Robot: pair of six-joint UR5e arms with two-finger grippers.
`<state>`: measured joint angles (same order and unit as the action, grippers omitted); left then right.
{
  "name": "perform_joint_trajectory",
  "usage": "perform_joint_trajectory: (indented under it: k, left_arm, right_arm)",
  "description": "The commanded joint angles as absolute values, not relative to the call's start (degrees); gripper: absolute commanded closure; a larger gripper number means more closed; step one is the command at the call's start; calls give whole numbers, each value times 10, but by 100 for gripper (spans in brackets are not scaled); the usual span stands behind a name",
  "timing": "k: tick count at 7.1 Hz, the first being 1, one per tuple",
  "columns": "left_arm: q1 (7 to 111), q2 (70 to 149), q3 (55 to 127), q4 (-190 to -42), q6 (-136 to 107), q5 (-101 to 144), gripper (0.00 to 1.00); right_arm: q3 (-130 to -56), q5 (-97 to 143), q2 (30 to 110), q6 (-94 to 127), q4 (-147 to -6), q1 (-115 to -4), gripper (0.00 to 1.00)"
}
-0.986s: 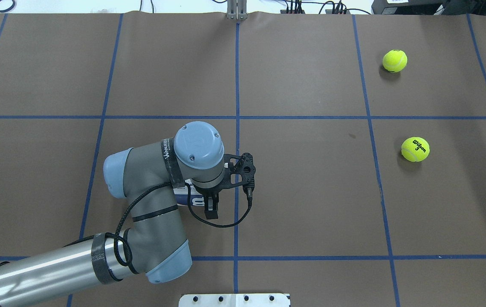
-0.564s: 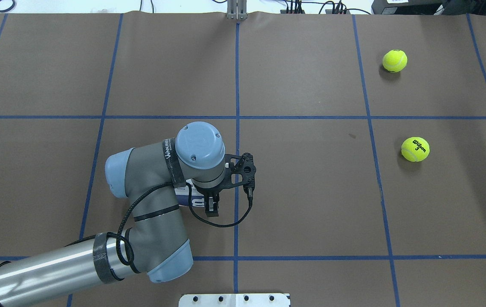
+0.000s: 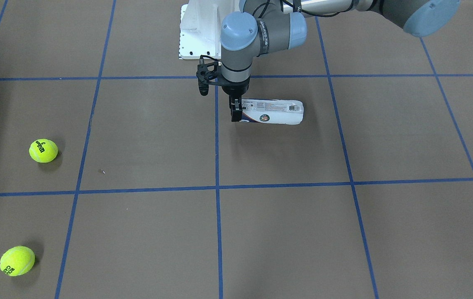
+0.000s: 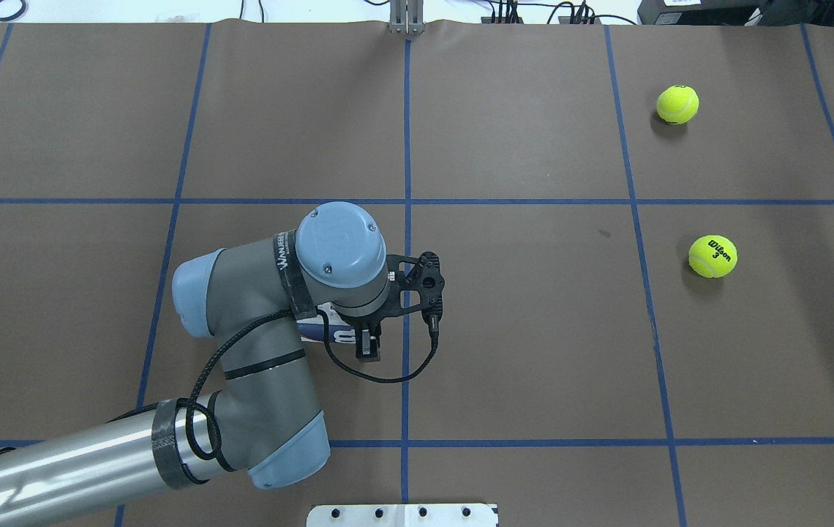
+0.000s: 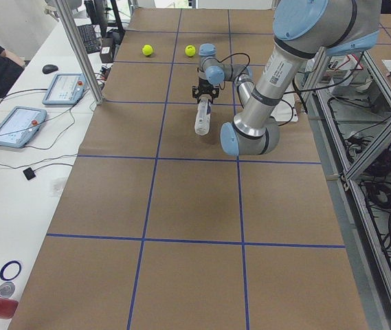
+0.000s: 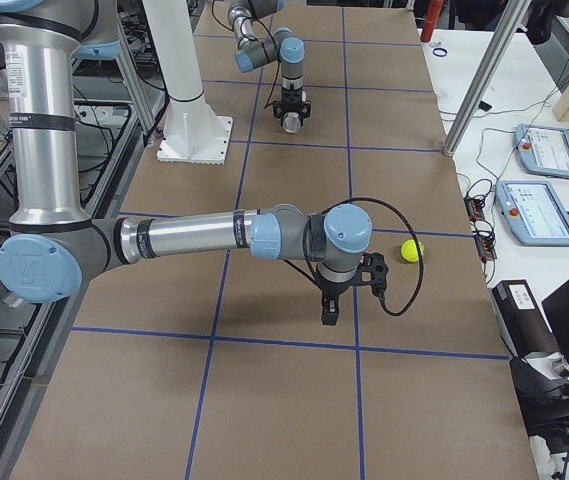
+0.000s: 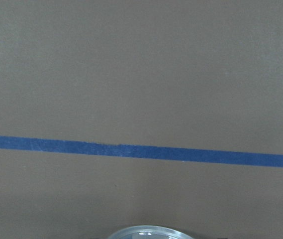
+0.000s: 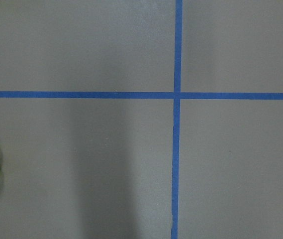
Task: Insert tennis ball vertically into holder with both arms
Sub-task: 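Close the left gripper on the tube's open end, then lift the tube with the left gripper and tilt it upright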
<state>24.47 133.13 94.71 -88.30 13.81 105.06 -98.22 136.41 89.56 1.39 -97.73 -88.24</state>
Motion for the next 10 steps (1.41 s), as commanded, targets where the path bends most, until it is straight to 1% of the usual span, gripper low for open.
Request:
perform_joint_trajectory:
  k: [1,3,5,7,10]
  left_arm:
    - [250,1333,987,-909,47,1021,86]
    - [252,1327,980,-1131,-71,949,87]
    - [253,1327,978,-1285,-158,865,87]
    - [254,1321,978,-1380,-237,777,86]
    - [252,1277,968,-1479,-293,665,85]
  right_arm:
    - [-990,1365,895,14,-977,-882,1]
    - [-998,1365,894,15,-977,-882,1]
    - [-998,1365,889,15,-977,-882,1]
    - [-999,1366,886,15,-977,-882,1]
    - [-1008,1369,886,15,-977,-882,1]
